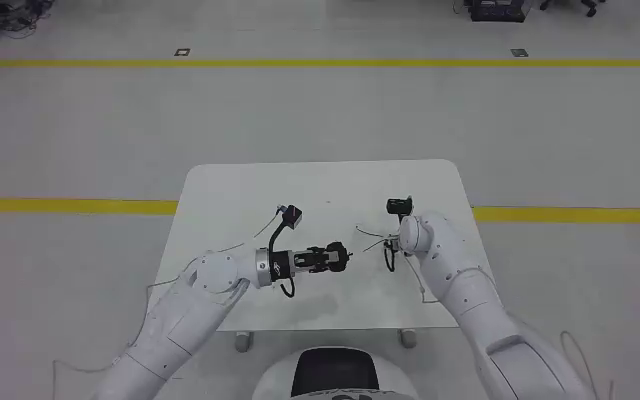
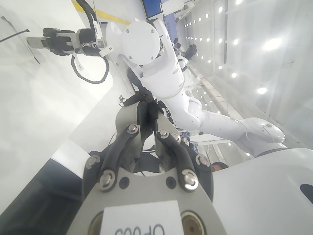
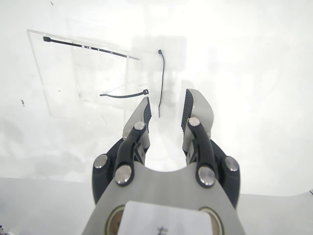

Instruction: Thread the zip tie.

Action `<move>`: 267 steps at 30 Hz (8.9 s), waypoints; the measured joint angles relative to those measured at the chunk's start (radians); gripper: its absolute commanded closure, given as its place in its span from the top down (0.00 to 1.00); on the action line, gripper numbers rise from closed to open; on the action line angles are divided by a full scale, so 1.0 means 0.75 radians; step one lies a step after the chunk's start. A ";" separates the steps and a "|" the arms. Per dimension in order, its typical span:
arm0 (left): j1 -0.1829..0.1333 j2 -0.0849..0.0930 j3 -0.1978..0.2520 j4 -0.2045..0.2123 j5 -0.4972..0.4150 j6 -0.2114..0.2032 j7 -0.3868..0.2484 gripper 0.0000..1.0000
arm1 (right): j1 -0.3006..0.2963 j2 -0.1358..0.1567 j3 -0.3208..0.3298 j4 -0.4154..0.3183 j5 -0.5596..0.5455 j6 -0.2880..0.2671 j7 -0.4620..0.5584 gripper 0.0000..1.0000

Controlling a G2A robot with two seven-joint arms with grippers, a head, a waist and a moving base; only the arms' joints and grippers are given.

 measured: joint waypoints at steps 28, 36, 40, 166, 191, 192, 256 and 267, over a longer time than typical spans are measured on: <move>0.000 0.000 0.000 0.000 0.000 0.000 0.000 0.00 | 0.110 -0.048 -0.073 0.230 0.085 0.013 -0.081 0.12; 0.000 0.000 0.000 0.000 0.000 0.000 0.000 0.00 | 0.130 -0.058 -0.086 0.270 0.098 0.021 -0.089 0.10; 0.000 0.000 0.000 0.000 0.000 0.000 0.000 0.00 | 0.140 -0.062 -0.091 0.287 0.103 0.020 -0.092 0.11; 0.000 0.000 0.000 0.000 0.000 0.000 0.000 0.00 | -0.785 0.566 -0.071 -1.212 0.856 -0.822 -1.522 0.00; 0.000 0.000 0.000 0.000 0.000 0.000 0.000 0.00 | -0.797 0.626 -0.311 -1.110 0.679 -0.822 -2.126 0.00; 0.000 0.000 0.000 0.000 0.000 0.000 0.000 0.00 | -0.795 0.626 -0.330 -1.101 0.670 -0.822 -2.168 0.00; 0.000 0.000 0.000 0.000 0.000 0.000 0.000 0.00 | -0.719 0.530 -0.503 -0.893 0.547 -0.822 -2.466 0.00; 0.000 0.000 0.000 0.000 0.000 0.000 0.000 0.00 | -0.720 0.514 -0.502 -0.886 0.530 -0.822 -2.472 0.00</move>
